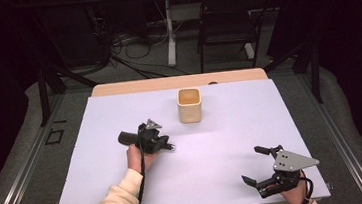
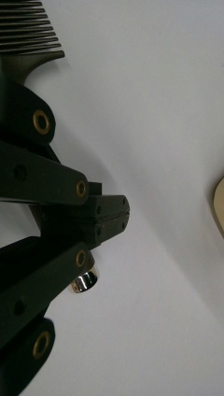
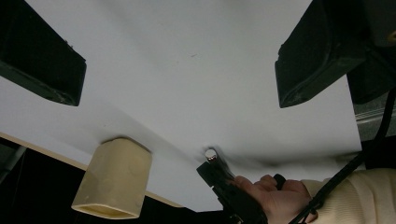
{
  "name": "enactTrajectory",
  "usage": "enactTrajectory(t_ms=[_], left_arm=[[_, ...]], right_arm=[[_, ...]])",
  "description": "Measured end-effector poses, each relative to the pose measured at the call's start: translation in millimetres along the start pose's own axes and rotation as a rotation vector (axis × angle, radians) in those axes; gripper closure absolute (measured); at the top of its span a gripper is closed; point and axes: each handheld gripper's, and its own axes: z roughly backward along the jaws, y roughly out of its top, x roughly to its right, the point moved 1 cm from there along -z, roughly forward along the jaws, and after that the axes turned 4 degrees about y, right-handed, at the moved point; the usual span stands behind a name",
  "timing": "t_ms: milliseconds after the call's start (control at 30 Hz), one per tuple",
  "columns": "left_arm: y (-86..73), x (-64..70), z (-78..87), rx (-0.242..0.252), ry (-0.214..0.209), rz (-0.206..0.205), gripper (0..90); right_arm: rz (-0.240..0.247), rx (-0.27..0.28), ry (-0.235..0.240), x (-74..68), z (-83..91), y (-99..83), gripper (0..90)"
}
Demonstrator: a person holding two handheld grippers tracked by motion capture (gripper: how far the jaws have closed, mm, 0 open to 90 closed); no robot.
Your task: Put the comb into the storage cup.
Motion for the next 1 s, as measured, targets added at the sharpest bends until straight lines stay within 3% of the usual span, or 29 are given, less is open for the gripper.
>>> enactTrajectory(t_ms=[433,667,1000], left_arm=[[-7.1,0.6,9.2,-0.012,-0.011,-0.005,90.0],[-13.4,0.1,17.4,-0.046,-0.033,-0.03,90.0],[-22.3,-1.1,24.3,-0.083,-0.039,-0.033,90.0]], right_arm=[[0.0,0.0,-0.001,1.3,-0.3,-0.3,1.4],[0.004,0.005,0.003,0.5,-0.2,0.2,1.4],[0.004,0.005,0.002,-0.3,0.2,0.5,1.4]])
